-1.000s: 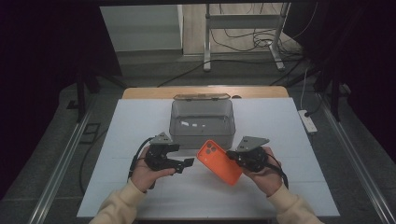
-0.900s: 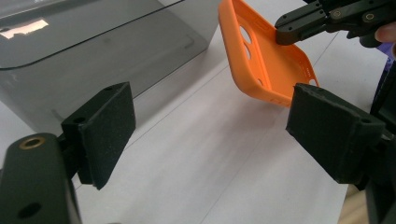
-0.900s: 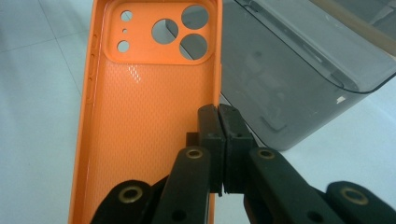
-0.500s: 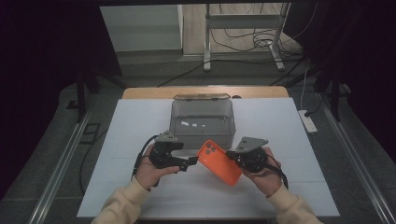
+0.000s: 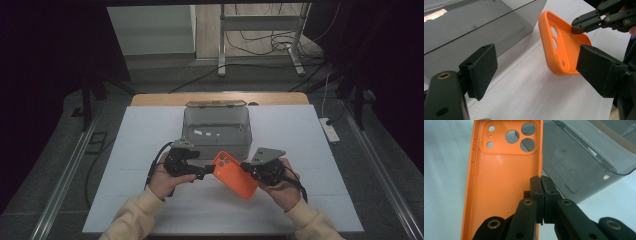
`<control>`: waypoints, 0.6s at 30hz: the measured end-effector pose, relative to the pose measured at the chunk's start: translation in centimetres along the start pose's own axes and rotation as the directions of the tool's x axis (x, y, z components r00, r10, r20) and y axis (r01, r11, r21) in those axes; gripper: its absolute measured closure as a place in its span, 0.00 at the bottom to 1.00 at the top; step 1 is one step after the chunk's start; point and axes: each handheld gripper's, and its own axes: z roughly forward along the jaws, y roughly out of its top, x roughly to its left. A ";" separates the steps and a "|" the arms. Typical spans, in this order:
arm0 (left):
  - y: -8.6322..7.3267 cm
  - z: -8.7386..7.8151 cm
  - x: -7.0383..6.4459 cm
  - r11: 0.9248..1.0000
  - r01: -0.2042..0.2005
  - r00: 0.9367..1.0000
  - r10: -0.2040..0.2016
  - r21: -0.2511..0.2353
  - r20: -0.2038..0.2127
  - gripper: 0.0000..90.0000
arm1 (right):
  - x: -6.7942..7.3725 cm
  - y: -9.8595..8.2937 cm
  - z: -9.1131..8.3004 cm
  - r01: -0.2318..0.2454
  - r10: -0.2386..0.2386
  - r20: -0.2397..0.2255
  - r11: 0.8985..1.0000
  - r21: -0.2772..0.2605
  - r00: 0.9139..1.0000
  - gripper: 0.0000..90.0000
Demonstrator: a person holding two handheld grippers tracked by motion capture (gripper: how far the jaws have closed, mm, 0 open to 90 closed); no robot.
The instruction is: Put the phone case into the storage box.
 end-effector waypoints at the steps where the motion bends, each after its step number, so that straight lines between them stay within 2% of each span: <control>1: 0.1 0.1 0.0 1.000 0.000 1.000 0.000 0.000 0.005 0.20 | 0.1 0.0 0.0 0.001 -0.001 0.001 1.000 0.001 1.000 0.98; 18: 1.0 1.5 -0.1 0.999 -0.001 0.998 -0.001 0.038 0.060 0.25 | 0.3 0.1 0.2 0.026 -0.026 0.002 1.000 -0.005 1.000 0.98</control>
